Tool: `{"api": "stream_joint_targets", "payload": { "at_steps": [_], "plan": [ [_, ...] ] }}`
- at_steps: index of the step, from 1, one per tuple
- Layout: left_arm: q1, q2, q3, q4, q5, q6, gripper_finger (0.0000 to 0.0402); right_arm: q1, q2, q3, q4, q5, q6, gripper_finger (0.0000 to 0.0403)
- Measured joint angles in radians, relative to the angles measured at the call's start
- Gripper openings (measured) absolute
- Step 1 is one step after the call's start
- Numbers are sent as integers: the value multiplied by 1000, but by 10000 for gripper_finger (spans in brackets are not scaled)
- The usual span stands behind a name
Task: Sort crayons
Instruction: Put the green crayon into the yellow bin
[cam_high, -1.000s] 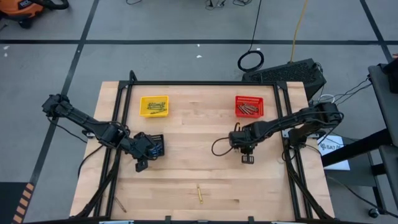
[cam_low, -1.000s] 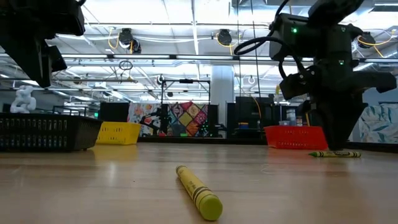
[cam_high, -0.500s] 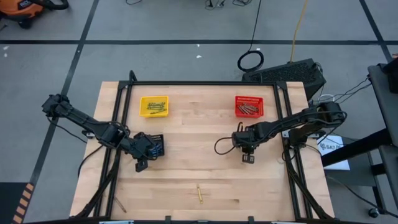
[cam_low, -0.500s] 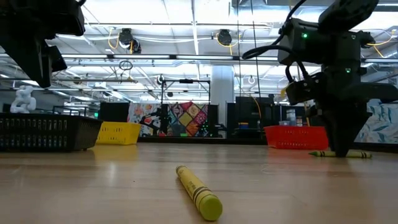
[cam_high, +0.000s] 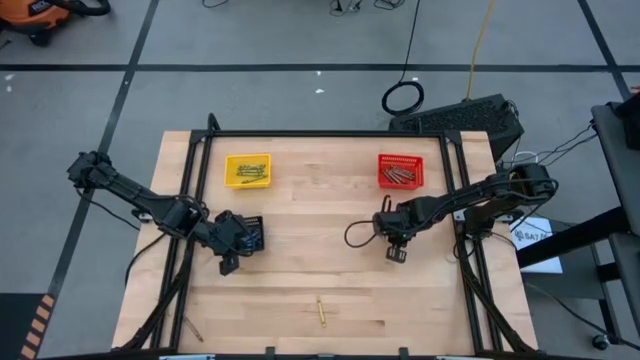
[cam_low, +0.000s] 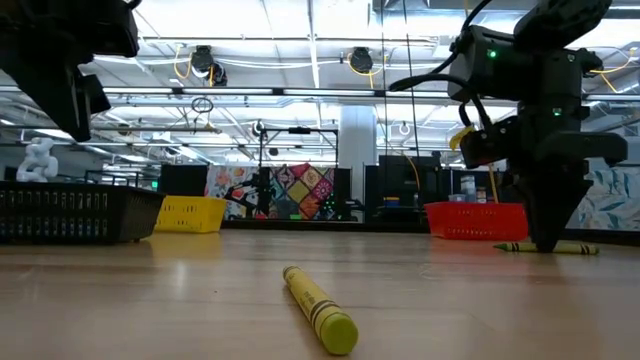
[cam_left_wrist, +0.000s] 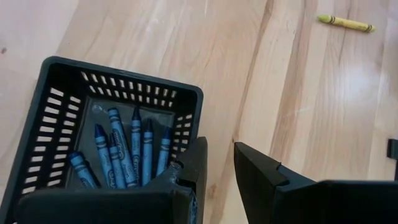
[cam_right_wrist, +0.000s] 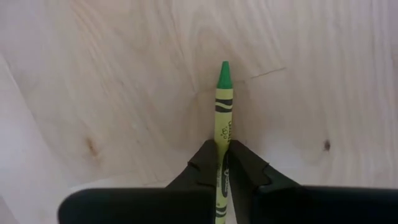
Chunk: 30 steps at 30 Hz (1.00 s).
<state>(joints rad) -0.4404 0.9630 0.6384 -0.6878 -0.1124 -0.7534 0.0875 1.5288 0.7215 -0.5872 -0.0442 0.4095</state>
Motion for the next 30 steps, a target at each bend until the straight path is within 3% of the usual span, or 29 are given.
{"api": "stream_joint_targets", "payload": {
  "at_steps": [12, 21, 26, 30],
  "plan": [
    [0, 0, 0, 93, -96, 1, 84, -16, -38, 33, 12, -55, 10, 0],
    [2, 0, 0, 166, -228, 2, 84, -48, -105, 70, 212, -61, -23, 0],
    [5, 0, 0, 295, -345, 15, 84, -69, -108, 70, 394, -62, -83, 0],
    [21, 0, 0, 403, -368, 85, 84, -89, -111, 71, 558, -62, -141, 0]
  ]
}}
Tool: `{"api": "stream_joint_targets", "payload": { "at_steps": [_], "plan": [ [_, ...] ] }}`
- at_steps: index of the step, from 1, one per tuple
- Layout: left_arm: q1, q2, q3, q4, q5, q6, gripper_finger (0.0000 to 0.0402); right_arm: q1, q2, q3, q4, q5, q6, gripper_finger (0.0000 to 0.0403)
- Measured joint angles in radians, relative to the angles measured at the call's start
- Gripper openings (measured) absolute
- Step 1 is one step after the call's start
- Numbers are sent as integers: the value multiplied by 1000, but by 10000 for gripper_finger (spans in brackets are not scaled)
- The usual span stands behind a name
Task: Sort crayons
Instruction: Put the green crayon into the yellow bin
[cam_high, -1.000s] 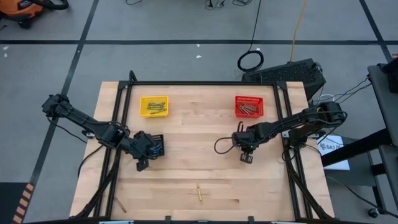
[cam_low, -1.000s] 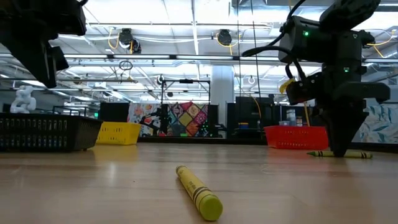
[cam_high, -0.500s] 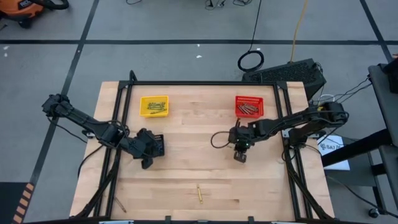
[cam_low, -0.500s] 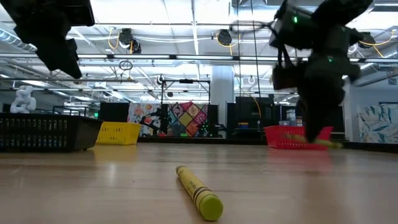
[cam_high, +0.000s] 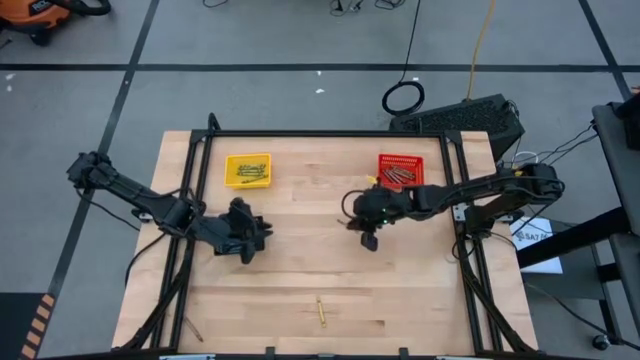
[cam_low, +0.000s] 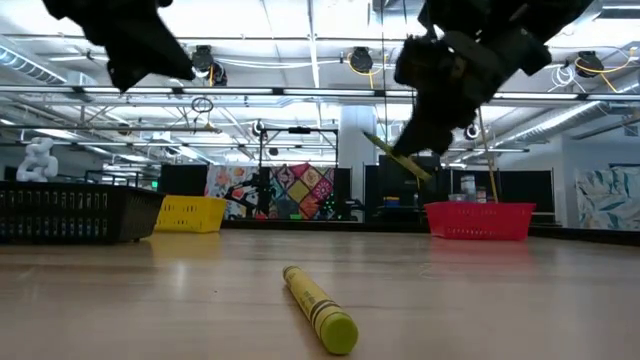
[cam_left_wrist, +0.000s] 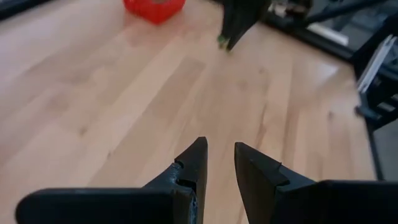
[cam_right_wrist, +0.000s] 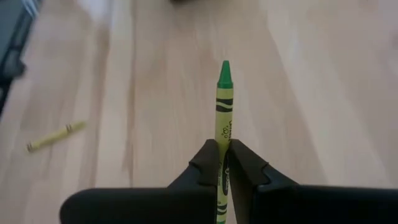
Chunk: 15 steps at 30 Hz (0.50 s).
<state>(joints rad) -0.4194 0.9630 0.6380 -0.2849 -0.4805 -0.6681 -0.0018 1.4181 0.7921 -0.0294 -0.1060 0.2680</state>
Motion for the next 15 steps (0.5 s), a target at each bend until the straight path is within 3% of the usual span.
{"api": "stream_joint_targets", "payload": {
  "at_steps": [7, 15],
  "plan": [
    [42, 44, 0, 141, -1, 125, 84, -18, 0, 0, 231, 0, -94, 0],
    [109, 186, 0, 375, 1, 260, 84, -18, -1, 1, 487, -3, -193, 0]
  ]
}}
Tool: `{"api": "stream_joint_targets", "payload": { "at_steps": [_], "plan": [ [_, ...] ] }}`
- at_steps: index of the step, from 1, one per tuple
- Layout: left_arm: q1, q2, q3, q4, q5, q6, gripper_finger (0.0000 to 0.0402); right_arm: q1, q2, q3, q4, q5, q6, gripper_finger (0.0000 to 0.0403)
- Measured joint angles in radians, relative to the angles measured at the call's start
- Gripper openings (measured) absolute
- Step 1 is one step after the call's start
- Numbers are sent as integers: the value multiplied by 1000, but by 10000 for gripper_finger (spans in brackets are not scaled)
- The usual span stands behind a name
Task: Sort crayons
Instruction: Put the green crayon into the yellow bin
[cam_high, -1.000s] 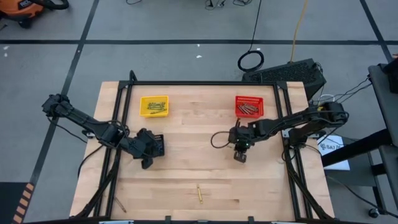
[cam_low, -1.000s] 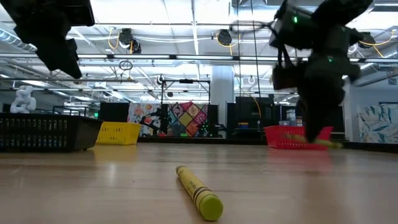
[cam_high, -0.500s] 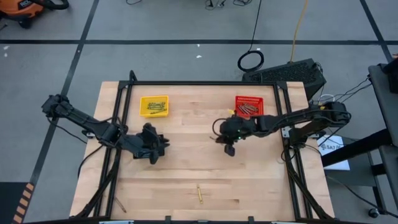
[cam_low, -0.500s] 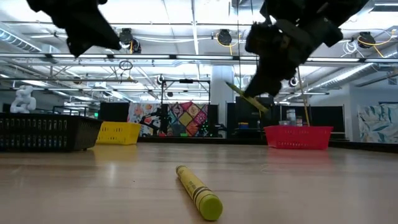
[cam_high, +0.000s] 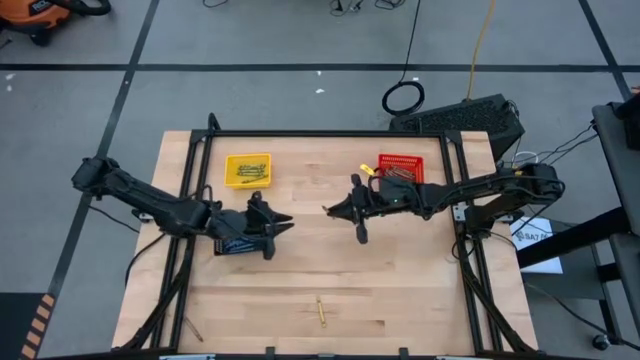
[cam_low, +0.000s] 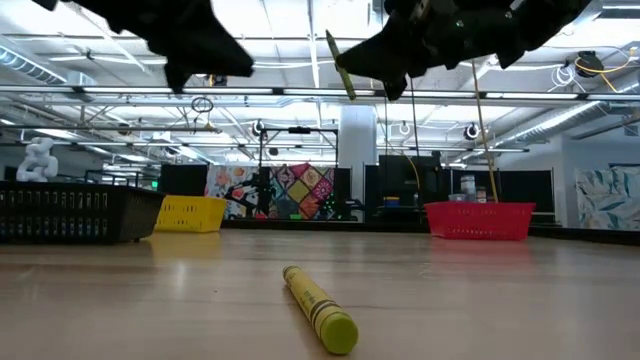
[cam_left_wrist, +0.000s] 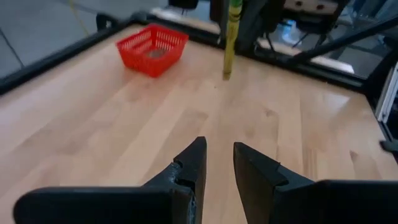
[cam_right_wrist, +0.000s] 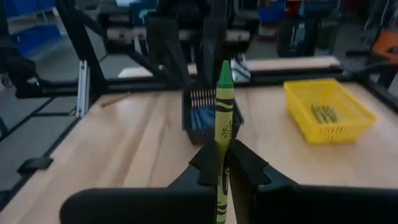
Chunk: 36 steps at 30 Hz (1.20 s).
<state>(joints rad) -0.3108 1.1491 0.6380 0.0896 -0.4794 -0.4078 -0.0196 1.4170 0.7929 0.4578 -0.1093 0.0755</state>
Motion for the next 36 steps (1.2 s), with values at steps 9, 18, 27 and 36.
{"api": "stream_joint_targets", "payload": {
  "at_steps": [9, 18, 27, 36],
  "plan": [
    [51, 125, 0, 254, 29, 102, 84, 2, 5, 1, 60, -129, -17, 0],
    [113, 188, 0, 475, 137, 103, 84, 2, 8, 1, 65, -131, -32, 0],
    [148, 191, 0, 533, 214, 109, 84, 2, 9, 1, 102, -130, -36, 0],
    [176, 190, 0, 612, 314, 135, 84, 2, 9, 1, 167, -126, -36, 0]
  ]
}}
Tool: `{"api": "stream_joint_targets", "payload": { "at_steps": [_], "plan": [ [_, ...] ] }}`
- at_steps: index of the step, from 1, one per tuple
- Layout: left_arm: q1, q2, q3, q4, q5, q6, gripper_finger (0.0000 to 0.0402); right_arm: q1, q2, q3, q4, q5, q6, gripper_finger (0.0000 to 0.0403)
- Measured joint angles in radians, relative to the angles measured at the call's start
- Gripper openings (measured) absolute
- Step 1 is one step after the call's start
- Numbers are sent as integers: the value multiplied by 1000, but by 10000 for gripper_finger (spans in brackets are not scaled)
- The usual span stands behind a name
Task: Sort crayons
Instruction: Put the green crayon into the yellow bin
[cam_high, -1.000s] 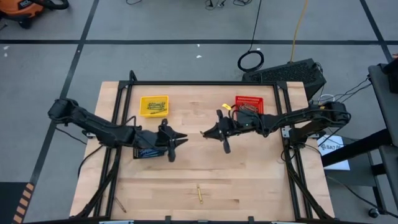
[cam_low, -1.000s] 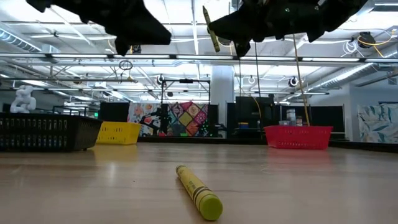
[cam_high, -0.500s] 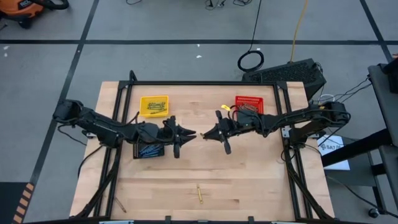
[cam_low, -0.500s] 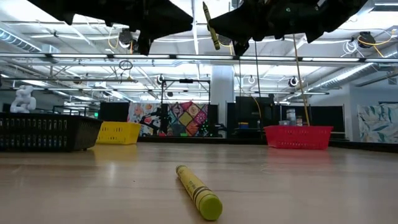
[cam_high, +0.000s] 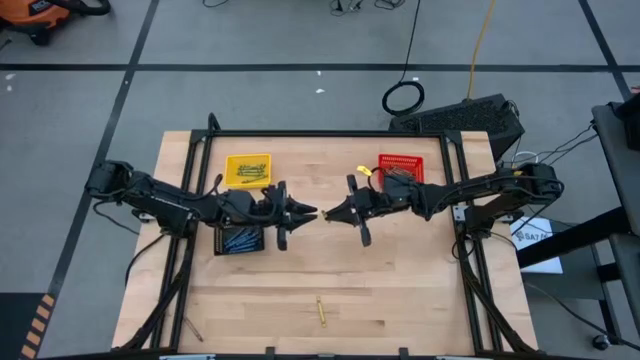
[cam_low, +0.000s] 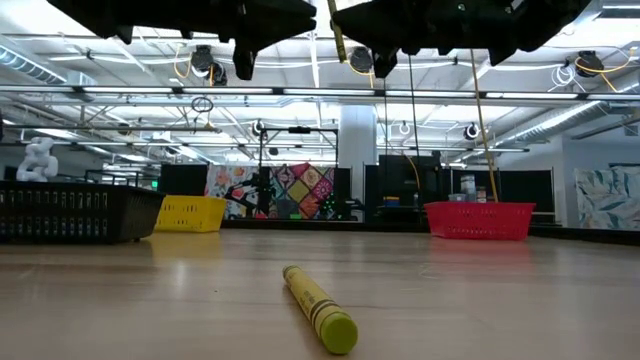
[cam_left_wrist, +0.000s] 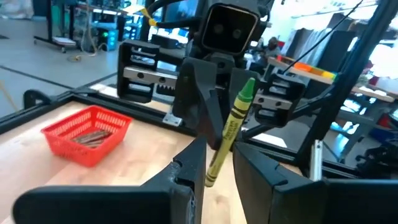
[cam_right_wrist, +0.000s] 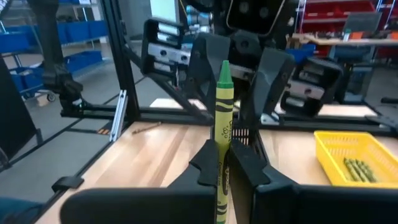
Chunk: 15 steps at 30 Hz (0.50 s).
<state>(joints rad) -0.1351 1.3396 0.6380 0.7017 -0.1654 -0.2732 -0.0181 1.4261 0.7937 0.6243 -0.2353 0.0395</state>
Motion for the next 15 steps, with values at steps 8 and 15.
{"api": "stream_joint_targets", "payload": {
  "at_steps": [8, 15],
  "plan": [
    [24, 0, 0, 54, 51, -1, 84, 0, 0, 0, 51, 16, 0, 0],
    [31, 0, 0, 97, 111, 0, 84, -1, 0, 0, 52, 52, 1, 0]
  ]
}}
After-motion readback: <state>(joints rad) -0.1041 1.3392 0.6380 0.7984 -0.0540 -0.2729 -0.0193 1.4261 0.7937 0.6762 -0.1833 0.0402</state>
